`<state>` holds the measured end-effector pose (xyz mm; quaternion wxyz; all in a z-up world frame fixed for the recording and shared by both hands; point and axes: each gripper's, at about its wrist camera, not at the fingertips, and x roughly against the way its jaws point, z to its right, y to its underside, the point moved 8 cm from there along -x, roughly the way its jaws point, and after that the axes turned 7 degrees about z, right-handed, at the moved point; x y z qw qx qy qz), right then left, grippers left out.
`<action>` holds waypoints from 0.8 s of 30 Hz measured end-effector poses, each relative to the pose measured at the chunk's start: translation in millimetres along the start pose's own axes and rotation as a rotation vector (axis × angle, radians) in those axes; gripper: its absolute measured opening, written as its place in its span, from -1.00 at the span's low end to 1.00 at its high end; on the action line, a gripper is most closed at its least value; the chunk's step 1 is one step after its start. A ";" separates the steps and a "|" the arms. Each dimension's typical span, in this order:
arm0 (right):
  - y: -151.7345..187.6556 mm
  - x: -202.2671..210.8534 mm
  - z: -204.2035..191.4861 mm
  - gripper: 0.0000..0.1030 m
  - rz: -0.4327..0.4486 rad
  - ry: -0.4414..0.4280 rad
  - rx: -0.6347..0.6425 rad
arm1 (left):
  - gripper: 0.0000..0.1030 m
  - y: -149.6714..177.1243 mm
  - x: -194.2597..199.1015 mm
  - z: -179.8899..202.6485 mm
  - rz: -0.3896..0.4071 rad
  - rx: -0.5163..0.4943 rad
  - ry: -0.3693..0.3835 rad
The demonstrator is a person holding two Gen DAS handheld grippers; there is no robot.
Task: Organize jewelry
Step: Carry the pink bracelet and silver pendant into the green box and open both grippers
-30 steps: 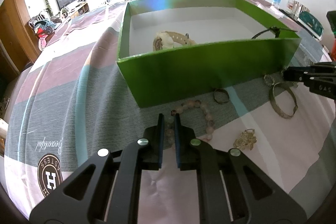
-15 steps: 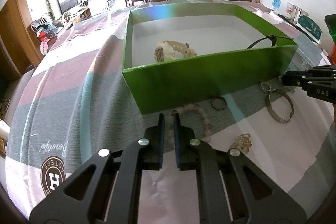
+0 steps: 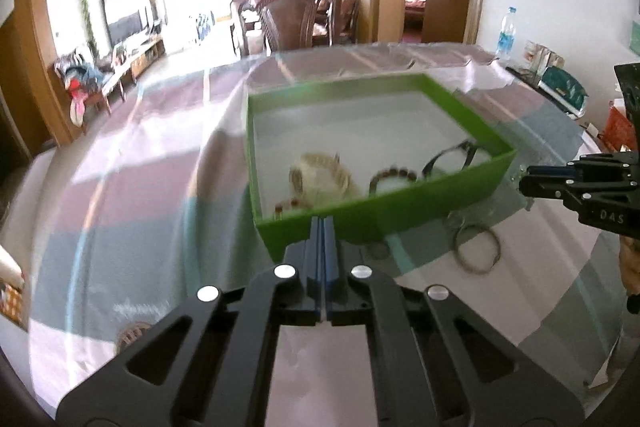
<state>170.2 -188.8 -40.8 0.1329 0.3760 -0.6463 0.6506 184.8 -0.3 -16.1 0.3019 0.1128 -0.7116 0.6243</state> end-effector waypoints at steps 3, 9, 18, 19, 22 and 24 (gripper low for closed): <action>-13.7 15.7 -2.4 -0.70 0.034 0.003 0.026 | -0.97 -16.3 3.8 1.1 0.021 -0.017 -0.012; -11.5 13.4 -1.8 -0.70 0.034 0.000 0.037 | -0.96 -3.7 -9.5 -7.7 -0.037 0.014 0.001; 26.5 -31.6 4.1 -0.70 -0.092 -0.013 -0.014 | -0.42 78.9 -62.1 -29.0 -0.279 0.021 -0.038; 28.7 -34.0 4.5 -0.70 -0.099 -0.014 -0.017 | -0.43 81.5 -64.1 -29.3 -0.285 0.022 -0.038; 33.6 -38.4 3.9 -0.70 -0.112 -0.015 -0.020 | -0.73 81.5 -62.8 -29.3 -0.284 0.029 -0.025; 34.2 -37.9 2.9 -0.70 -0.112 -0.016 -0.021 | -0.84 81.6 -62.1 -29.9 -0.287 0.038 -0.019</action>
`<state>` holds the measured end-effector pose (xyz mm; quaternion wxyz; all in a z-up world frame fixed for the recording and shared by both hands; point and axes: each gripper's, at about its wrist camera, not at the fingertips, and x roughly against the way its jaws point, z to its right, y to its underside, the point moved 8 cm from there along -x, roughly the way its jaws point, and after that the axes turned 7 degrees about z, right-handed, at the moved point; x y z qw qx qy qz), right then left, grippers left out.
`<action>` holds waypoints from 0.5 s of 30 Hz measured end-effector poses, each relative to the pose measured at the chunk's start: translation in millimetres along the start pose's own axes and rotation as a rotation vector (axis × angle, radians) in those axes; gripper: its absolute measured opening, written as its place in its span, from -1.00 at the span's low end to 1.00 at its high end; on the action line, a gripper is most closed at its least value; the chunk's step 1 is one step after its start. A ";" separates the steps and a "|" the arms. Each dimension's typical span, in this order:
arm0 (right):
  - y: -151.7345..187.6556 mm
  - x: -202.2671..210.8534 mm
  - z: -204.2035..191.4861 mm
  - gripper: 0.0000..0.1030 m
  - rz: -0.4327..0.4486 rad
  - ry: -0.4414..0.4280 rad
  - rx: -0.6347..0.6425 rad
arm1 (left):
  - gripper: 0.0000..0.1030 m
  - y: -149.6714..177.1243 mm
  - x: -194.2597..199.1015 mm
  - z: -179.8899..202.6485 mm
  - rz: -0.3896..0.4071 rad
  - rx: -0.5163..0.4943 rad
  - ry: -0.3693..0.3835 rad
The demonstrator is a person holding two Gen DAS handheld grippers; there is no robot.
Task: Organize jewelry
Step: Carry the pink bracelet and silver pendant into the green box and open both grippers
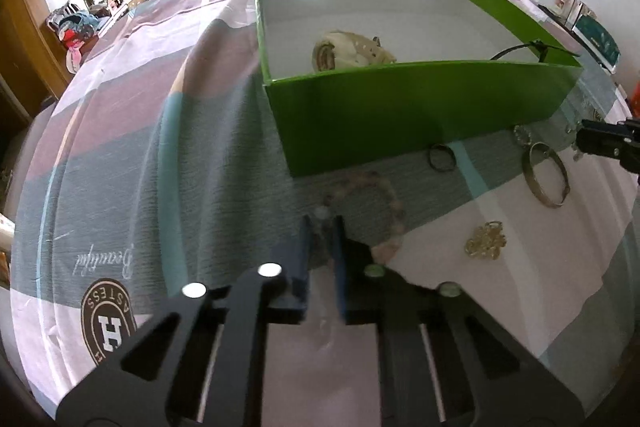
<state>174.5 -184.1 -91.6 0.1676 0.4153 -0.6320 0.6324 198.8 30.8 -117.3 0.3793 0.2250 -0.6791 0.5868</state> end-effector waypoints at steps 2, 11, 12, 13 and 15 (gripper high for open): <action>0.0 2.0 -0.8 -0.70 0.004 -0.001 0.000 | -0.84 -0.4 2.5 1.6 0.002 -0.007 -0.003; -27.1 37.1 -16.6 -0.70 0.085 -0.067 0.037 | -0.84 -43.7 70.3 30.0 0.181 -0.061 0.039; -35.2 45.8 -21.7 -0.70 0.111 -0.083 0.050 | -0.84 -50.3 78.2 32.4 0.204 -0.072 0.040; -41.1 50.8 -24.4 -0.70 0.127 -0.089 0.059 | -0.84 -59.2 87.7 35.9 0.233 -0.084 0.045; -54.9 60.7 -30.0 -0.70 0.159 -0.097 0.075 | -0.84 -73.6 97.1 40.3 0.266 -0.091 0.048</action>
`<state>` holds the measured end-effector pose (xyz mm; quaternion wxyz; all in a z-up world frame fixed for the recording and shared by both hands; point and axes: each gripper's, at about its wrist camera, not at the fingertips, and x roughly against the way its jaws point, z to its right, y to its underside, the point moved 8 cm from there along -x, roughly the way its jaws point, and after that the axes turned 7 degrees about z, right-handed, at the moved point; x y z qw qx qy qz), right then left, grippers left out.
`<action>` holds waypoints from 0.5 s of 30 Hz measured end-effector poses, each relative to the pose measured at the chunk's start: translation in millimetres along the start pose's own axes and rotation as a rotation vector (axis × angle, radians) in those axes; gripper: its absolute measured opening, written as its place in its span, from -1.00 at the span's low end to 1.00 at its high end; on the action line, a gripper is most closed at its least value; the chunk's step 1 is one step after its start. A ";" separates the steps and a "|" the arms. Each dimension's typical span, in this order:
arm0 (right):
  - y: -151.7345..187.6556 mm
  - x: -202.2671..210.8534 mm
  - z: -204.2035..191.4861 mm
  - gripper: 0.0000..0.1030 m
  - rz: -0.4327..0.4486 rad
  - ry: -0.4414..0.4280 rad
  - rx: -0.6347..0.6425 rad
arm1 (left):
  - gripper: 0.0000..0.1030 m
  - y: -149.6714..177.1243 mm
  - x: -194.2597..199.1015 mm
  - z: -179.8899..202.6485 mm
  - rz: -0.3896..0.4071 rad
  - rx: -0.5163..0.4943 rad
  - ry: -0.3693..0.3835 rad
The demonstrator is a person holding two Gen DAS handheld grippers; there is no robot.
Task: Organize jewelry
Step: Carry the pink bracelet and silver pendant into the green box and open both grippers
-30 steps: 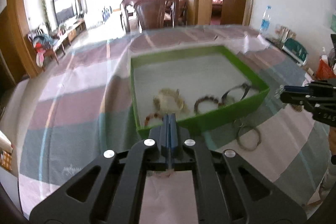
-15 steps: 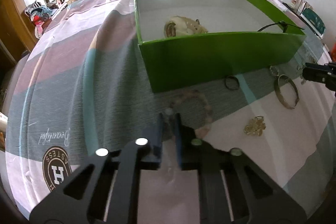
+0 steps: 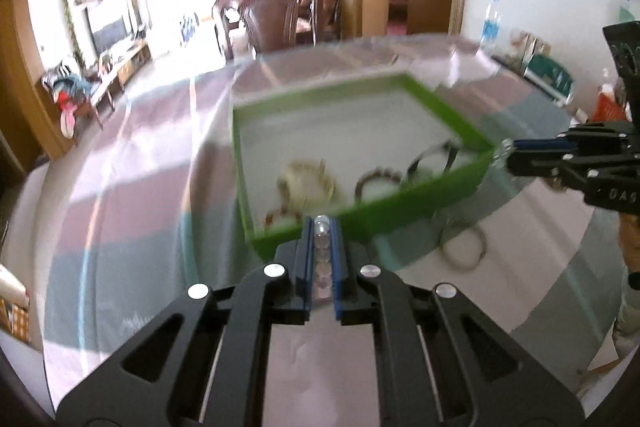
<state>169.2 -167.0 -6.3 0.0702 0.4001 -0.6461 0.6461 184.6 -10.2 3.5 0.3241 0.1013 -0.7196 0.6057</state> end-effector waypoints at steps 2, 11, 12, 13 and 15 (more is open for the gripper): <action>-16.0 1.9 -3.1 -0.70 0.021 0.006 0.019 | -0.84 -21.8 0.9 3.2 0.037 -0.012 -0.003; -33.5 -63.2 22.7 -0.70 -0.052 0.087 -0.006 | -0.84 -53.2 -58.7 19.5 0.014 0.005 0.024; -30.5 -70.1 24.0 -0.70 -0.067 0.078 -0.019 | -0.84 -52.5 -66.2 19.9 0.005 0.013 0.028; -28.0 -77.0 24.8 -0.69 -0.081 0.068 -0.027 | -0.84 -52.5 -70.3 21.1 0.004 0.018 0.036; -25.4 -82.8 26.3 -0.58 -0.083 0.075 -0.031 | -0.75 -52.9 -75.0 20.3 0.016 0.034 0.042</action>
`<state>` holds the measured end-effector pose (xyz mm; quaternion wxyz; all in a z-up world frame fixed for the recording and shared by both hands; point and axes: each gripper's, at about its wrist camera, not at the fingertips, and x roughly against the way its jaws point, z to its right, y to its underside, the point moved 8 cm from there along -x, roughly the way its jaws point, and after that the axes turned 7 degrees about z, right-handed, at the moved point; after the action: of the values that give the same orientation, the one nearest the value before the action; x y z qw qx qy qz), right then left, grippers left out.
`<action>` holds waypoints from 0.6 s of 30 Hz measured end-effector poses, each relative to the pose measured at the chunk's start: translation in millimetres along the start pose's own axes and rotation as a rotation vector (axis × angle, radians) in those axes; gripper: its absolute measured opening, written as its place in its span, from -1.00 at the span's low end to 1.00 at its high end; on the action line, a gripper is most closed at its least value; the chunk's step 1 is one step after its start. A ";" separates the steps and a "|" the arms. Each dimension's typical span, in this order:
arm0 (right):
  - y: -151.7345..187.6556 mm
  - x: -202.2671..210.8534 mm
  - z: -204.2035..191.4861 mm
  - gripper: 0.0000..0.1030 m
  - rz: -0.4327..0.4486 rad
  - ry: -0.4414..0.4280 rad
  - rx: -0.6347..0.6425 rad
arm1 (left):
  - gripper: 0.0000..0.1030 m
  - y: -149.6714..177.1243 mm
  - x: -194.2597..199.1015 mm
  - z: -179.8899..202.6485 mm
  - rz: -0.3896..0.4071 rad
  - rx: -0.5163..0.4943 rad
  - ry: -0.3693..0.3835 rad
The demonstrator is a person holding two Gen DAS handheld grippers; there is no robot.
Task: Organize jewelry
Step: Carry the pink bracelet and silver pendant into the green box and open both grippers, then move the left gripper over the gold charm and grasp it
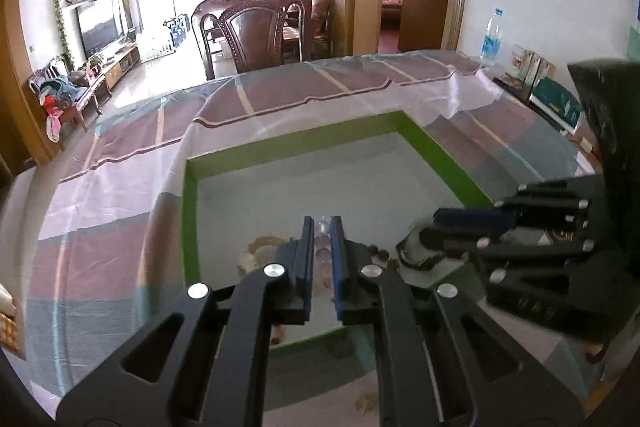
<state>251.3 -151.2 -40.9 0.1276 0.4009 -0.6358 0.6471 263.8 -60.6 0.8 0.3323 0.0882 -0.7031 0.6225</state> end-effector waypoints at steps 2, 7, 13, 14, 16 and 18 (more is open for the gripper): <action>1.1 4.0 1.6 -0.20 0.011 0.011 -0.009 | -0.45 3.0 0.8 -3.8 0.002 0.015 -0.009; 8.0 44.2 -7.4 -0.10 0.063 -0.031 0.009 | -0.28 21.9 19.6 -4.2 -0.020 -0.012 -0.006; 55.7 57.7 -20.9 0.19 0.018 -0.043 0.102 | 0.07 81.6 38.4 4.3 -0.112 -0.054 0.001; 64.4 52.0 -19.9 0.22 0.002 -0.044 0.098 | 0.08 93.0 36.9 6.4 -0.133 -0.051 0.008; 82.2 35.1 -13.1 0.22 -0.039 -0.029 0.076 | 0.08 116.6 30.6 8.5 -0.182 -0.037 0.008; 92.7 20.6 -1.1 0.22 -0.066 0.035 0.053 | 0.08 131.7 27.0 6.0 -0.209 -0.018 -0.015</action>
<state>175.1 -172.0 -93.5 0.1493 0.4134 -0.6027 0.6660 170.2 -30.9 -91.2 0.3910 0.1627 -0.6978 0.5776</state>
